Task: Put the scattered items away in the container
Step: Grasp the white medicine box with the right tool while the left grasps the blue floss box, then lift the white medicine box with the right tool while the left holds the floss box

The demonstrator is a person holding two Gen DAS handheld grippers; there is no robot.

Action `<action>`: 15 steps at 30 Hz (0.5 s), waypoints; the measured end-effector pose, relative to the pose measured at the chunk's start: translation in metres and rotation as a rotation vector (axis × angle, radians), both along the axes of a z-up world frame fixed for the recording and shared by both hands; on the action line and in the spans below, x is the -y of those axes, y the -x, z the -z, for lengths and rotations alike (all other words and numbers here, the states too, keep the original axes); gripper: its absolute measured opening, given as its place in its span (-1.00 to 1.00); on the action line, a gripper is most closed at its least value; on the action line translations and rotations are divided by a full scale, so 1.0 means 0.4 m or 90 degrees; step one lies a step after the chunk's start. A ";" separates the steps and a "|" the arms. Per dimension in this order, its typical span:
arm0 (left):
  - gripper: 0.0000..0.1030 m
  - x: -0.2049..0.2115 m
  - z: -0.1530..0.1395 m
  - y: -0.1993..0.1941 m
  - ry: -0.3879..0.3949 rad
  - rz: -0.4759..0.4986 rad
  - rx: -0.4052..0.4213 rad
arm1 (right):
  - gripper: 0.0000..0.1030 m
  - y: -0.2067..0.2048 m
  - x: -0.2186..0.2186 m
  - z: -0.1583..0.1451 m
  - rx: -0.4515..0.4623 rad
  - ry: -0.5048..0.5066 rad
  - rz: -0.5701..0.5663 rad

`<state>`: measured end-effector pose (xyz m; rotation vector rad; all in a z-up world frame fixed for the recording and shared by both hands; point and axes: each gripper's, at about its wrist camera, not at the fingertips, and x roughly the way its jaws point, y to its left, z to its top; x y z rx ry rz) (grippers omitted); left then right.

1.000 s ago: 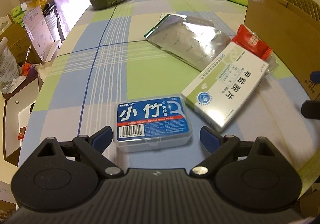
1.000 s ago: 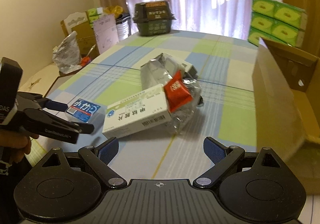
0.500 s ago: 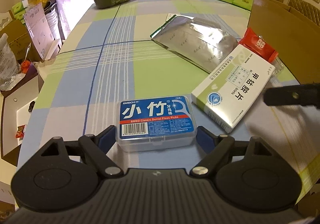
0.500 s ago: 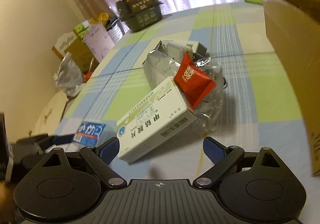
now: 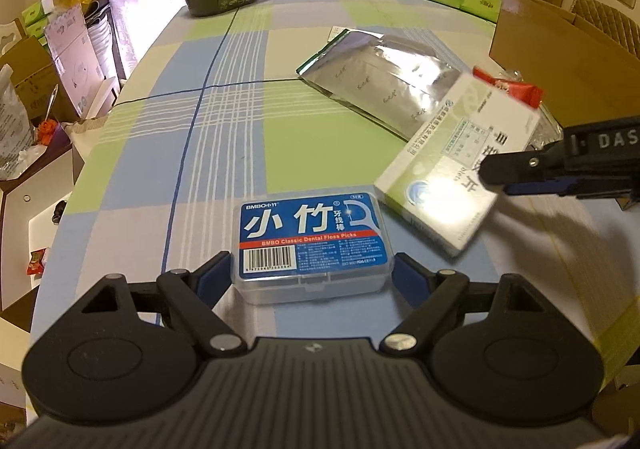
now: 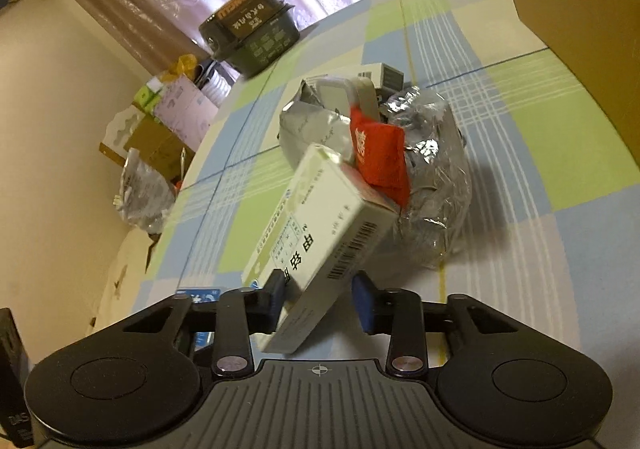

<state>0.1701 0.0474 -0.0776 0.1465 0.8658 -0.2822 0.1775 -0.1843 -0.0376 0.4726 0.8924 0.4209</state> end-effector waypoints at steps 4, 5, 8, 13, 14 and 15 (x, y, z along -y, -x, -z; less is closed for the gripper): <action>0.61 0.009 -0.008 0.007 0.002 0.006 0.002 | -0.43 0.026 0.018 -0.050 0.016 0.039 -0.023; 0.61 0.012 -0.011 0.010 0.003 0.009 0.002 | -0.44 0.035 0.024 -0.065 0.020 0.058 -0.033; 0.61 0.027 -0.017 0.020 0.005 0.020 0.004 | -0.45 0.074 0.034 -0.109 0.046 0.128 -0.073; 0.61 0.058 -0.021 0.042 0.013 0.042 0.003 | -0.45 0.139 0.022 -0.152 0.089 0.254 -0.141; 0.61 0.065 -0.019 0.045 0.015 0.047 0.001 | -0.45 0.147 0.020 -0.155 0.095 0.267 -0.150; 0.61 0.071 -0.017 0.047 0.017 0.051 -0.002 | -0.45 0.153 0.016 -0.154 0.102 0.275 -0.157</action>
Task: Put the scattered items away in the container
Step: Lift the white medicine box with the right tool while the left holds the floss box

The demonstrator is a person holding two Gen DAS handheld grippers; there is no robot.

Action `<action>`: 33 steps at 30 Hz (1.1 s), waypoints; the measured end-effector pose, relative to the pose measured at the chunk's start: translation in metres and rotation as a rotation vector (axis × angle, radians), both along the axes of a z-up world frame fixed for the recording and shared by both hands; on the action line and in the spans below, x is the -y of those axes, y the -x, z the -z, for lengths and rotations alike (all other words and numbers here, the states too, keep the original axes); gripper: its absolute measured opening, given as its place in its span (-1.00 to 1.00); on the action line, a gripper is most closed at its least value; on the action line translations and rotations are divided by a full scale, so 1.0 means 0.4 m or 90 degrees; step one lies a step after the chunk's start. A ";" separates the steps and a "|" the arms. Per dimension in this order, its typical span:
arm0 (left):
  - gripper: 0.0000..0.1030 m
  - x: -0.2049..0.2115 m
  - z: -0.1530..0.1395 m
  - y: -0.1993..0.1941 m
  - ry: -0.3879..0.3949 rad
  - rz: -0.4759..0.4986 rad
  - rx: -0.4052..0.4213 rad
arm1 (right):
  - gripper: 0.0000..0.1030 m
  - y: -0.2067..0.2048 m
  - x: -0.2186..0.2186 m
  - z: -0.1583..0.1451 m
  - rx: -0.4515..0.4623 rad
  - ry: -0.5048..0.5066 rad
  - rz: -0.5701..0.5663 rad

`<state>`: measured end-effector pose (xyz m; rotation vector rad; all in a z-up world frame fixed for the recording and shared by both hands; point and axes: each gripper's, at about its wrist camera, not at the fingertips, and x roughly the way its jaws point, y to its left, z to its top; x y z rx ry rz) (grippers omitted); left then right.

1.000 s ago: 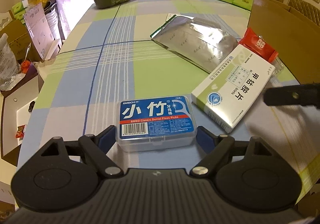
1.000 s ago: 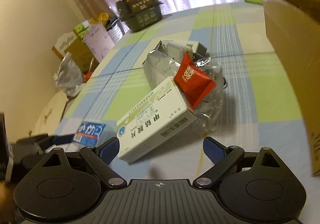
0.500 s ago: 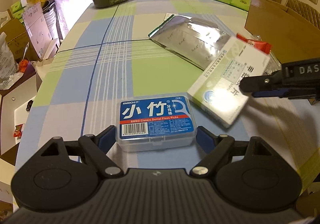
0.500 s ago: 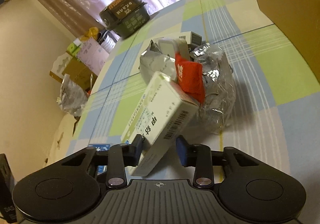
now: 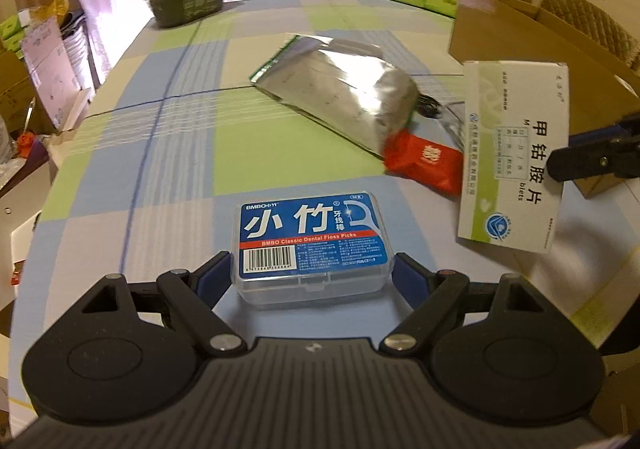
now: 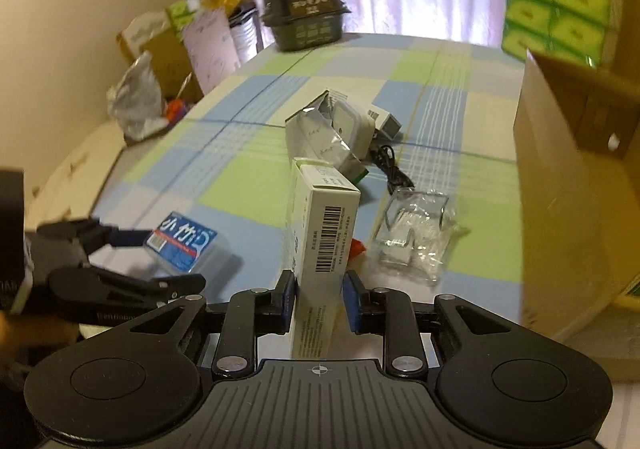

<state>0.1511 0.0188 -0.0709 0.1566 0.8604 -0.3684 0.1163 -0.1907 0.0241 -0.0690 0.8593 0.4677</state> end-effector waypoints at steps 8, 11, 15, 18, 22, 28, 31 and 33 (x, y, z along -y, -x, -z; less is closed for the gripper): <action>0.61 0.021 0.015 0.010 0.009 0.012 -0.012 | -0.44 -0.026 -0.083 0.064 0.026 0.003 -0.050; 0.61 0.016 0.016 0.007 0.011 0.008 -0.012 | -0.44 -0.050 -0.108 0.092 0.028 0.009 -0.060; 0.61 0.009 0.018 0.000 0.014 0.004 -0.013 | -0.45 -0.072 -0.125 0.121 0.011 0.019 -0.068; 0.61 0.011 0.019 -0.003 0.016 0.002 -0.011 | -0.48 -0.072 -0.122 0.126 0.010 0.026 -0.072; 0.61 0.019 0.019 -0.005 0.016 0.006 -0.011 | -0.49 -0.048 -0.106 0.114 0.006 0.049 -0.073; 0.63 0.031 0.020 0.001 0.009 0.016 -0.013 | -0.47 0.000 -0.058 0.097 -0.009 0.070 -0.089; 0.65 0.033 0.027 -0.001 0.006 0.010 -0.016 | -0.37 0.006 -0.052 0.102 0.006 0.072 -0.089; 0.66 0.037 0.028 -0.003 0.004 0.005 -0.016 | 0.18 0.005 -0.057 0.107 0.012 0.068 -0.080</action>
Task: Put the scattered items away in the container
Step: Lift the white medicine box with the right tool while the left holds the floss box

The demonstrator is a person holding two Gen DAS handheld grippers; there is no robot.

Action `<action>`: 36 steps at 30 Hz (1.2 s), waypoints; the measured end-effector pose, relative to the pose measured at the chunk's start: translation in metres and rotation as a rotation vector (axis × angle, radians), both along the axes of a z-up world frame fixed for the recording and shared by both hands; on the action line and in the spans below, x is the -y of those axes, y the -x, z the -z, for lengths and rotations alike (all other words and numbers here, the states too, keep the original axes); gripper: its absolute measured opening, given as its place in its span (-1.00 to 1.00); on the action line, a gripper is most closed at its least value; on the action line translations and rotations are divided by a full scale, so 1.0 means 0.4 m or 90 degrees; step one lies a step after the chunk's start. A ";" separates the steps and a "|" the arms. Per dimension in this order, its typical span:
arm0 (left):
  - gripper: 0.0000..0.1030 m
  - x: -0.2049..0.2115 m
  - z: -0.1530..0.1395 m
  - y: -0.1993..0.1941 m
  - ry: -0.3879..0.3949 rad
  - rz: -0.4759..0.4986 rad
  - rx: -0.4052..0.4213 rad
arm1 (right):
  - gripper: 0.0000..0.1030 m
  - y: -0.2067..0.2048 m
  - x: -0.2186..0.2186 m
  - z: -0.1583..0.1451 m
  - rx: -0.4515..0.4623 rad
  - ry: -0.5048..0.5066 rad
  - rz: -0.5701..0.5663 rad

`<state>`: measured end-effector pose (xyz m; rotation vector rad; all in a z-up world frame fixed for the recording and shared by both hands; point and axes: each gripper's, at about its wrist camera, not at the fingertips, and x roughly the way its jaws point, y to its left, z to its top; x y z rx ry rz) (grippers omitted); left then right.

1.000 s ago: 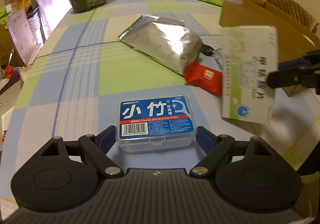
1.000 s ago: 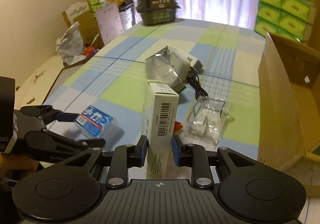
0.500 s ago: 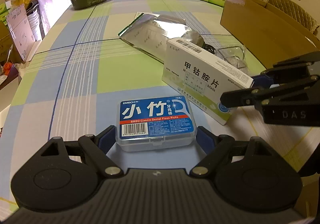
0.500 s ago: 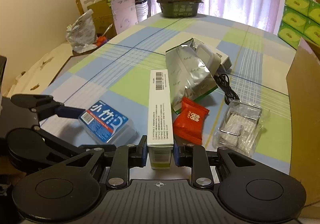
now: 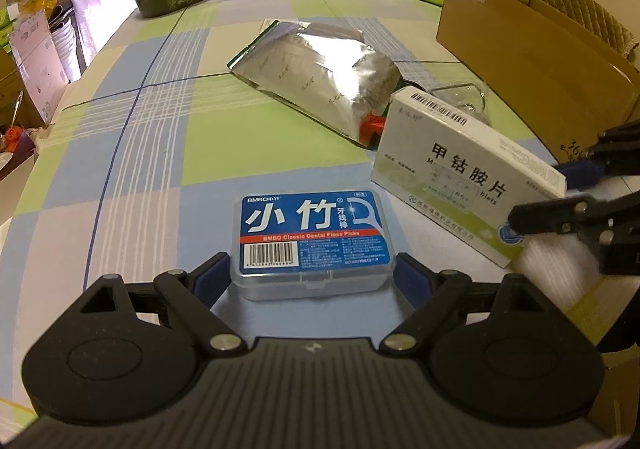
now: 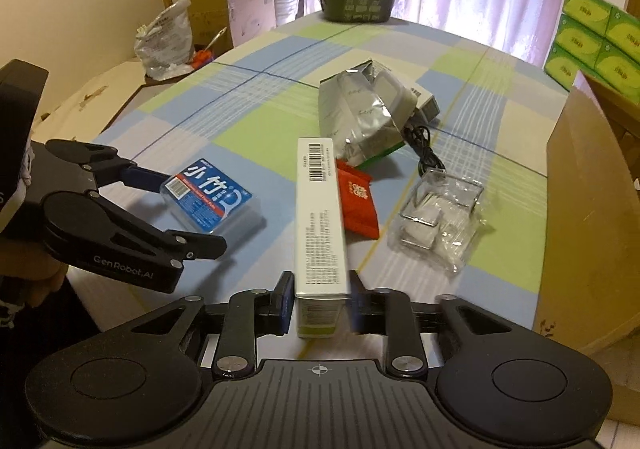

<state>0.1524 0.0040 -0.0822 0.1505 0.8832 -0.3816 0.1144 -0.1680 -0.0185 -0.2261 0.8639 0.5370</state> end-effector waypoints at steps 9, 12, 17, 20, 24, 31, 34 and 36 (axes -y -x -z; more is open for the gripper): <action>0.64 0.018 0.005 -0.029 -0.003 -0.009 0.007 | 0.32 -0.040 -0.027 0.028 0.008 -0.014 0.002; 0.62 0.014 0.004 -0.029 0.001 -0.008 0.004 | 0.32 -0.053 -0.033 0.029 0.009 -0.017 0.001; 0.62 0.003 0.002 -0.018 -0.002 -0.003 0.002 | 0.32 -0.075 -0.050 0.029 0.012 -0.012 -0.004; 0.62 -0.006 0.002 -0.011 -0.002 -0.009 0.003 | 0.31 -0.088 -0.059 0.032 0.008 -0.006 -0.007; 0.62 -0.010 -0.001 -0.005 -0.001 -0.012 0.002 | -0.46 -0.082 -0.067 0.035 0.010 0.023 -0.019; 0.62 -0.009 -0.015 0.010 0.002 -0.010 0.008 | -0.47 -0.050 -0.032 0.025 0.012 0.017 0.017; 0.62 -0.006 -0.024 0.018 0.004 -0.007 0.010 | -0.47 -0.040 -0.016 0.013 0.010 0.011 0.031; 0.62 -0.004 -0.030 0.024 0.006 -0.006 0.012 | -0.47 -0.034 -0.007 0.002 0.009 0.003 0.039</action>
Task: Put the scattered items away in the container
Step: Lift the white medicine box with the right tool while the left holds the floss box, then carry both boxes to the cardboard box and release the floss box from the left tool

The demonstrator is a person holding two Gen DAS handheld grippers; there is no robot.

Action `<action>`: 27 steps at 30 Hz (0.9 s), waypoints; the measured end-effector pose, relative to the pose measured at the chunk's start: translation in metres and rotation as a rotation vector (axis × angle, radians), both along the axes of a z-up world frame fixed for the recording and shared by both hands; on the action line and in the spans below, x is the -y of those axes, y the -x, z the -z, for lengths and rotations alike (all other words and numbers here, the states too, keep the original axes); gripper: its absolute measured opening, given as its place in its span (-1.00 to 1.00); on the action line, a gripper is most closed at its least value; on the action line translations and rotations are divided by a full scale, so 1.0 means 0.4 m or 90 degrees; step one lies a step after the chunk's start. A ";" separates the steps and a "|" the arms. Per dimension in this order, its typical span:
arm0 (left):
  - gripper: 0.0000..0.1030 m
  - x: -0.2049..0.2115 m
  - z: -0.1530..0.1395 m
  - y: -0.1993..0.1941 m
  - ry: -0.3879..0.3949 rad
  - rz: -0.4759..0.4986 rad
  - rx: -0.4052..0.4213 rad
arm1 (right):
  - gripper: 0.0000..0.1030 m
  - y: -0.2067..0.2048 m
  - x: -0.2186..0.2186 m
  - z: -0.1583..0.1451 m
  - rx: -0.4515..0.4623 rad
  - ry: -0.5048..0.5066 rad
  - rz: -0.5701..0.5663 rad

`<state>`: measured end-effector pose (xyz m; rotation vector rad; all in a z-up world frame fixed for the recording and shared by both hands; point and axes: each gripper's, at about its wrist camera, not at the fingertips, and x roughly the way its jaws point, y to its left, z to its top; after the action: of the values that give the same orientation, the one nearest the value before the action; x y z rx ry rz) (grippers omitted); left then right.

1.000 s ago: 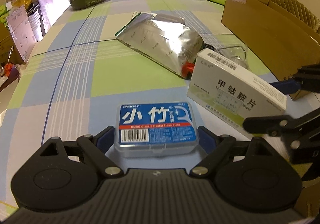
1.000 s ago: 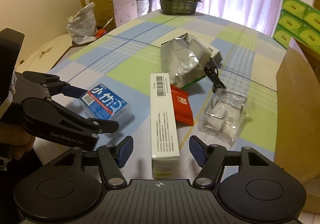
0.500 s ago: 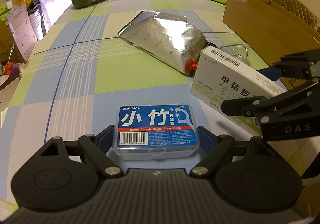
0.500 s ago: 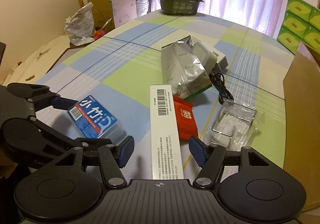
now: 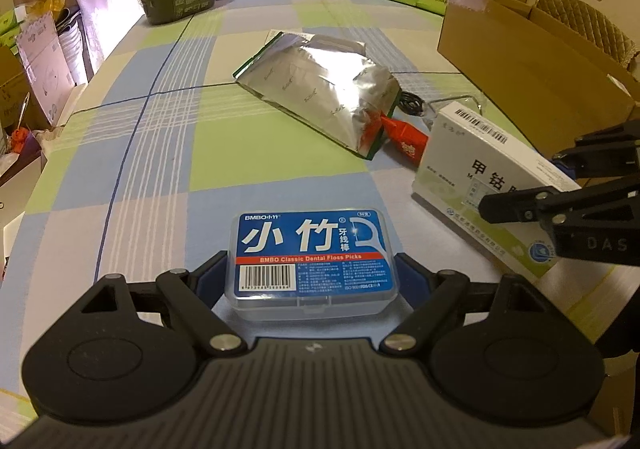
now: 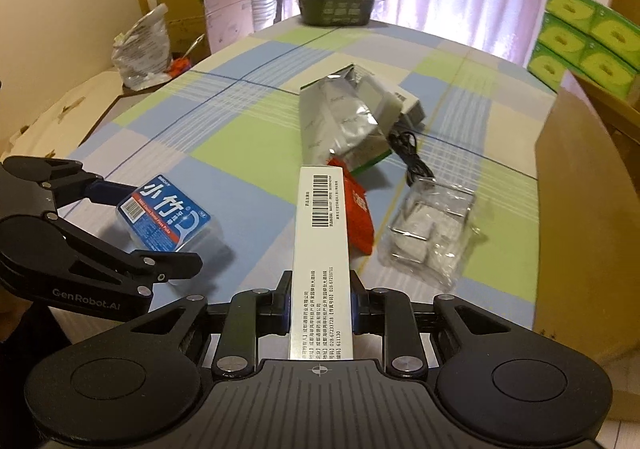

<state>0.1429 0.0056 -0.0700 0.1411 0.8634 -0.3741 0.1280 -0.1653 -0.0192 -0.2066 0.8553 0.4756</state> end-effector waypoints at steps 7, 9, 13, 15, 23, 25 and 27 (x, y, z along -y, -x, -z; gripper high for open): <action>0.62 0.008 -0.022 0.023 0.003 0.004 0.004 | -0.47 0.027 0.022 -0.035 0.010 -0.013 0.019; 0.62 0.011 -0.029 0.030 0.003 0.008 0.008 | -0.47 0.034 0.029 -0.045 0.015 -0.016 0.022; 0.62 0.015 -0.042 0.040 0.003 0.011 0.014 | -0.47 0.044 0.039 -0.064 0.025 -0.019 0.027; 0.62 0.018 -0.048 0.044 0.001 0.013 0.017 | -0.47 0.051 0.044 -0.072 0.030 -0.020 0.030; 0.62 0.030 -0.079 0.056 -0.001 0.024 0.030 | -0.47 0.073 0.062 -0.097 0.045 -0.023 0.041; 0.62 0.034 -0.088 0.057 0.000 0.026 0.035 | -0.47 0.074 0.066 -0.106 0.050 -0.024 0.044; 0.62 0.040 -0.099 0.055 0.001 0.030 0.038 | -0.47 0.074 0.073 -0.119 0.058 -0.028 0.049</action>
<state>0.1208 -0.0102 -0.0302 0.1704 0.8022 -0.4127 0.0983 -0.1945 0.0285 -0.1535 0.7596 0.4097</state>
